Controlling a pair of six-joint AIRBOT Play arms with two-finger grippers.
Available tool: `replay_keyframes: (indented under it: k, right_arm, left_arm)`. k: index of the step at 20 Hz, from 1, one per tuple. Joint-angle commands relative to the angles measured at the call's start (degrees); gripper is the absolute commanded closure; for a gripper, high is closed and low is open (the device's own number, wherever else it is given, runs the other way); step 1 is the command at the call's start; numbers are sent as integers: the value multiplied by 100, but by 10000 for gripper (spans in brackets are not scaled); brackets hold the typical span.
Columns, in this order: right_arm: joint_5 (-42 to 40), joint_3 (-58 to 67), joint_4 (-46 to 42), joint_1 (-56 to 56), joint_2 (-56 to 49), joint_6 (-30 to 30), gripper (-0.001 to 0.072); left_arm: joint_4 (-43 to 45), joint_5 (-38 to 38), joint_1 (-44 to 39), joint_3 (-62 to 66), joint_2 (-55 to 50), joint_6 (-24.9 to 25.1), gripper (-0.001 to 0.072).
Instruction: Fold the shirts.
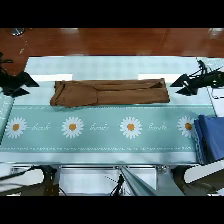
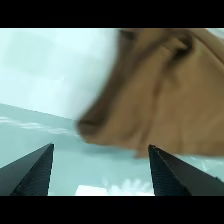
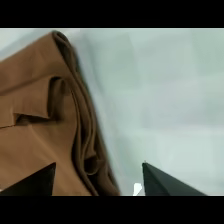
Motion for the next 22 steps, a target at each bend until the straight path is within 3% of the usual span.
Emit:
replay_keyframes:
  k: [1,7,8,10,11,12,16,22]
  right_arm:
    - [-28,-50,33,293,-186,146,91]
    - [-184,-48,155,920,-424,295,107]
    - [-179,-35,234,986,-422,284,201]
    - [7,85,352,1010,-402,273,649]
    - [114,122,341,1001,-313,260,688]
    - [221,120,256,955,-138,247,688]
    - [651,-116,-726,863,1054,151,689]
    - [638,-1399,-822,885,3801,-79,689]
  left_arm:
    - [-734,1215,-691,-1814,1386,468,9]
    - [-881,1526,-2369,-2531,1513,459,9]
    - [-881,1692,-2575,-2531,1464,457,9]
    - [-951,1849,-2846,-2507,1379,459,22]
    - [-970,1834,-2922,-2472,1340,461,304]
    - [-1019,1838,-2983,-2446,1318,474,684]
    - [-1582,2192,-3362,-2179,1161,481,691]
    - [-1580,2559,-4756,-656,-289,389,693]
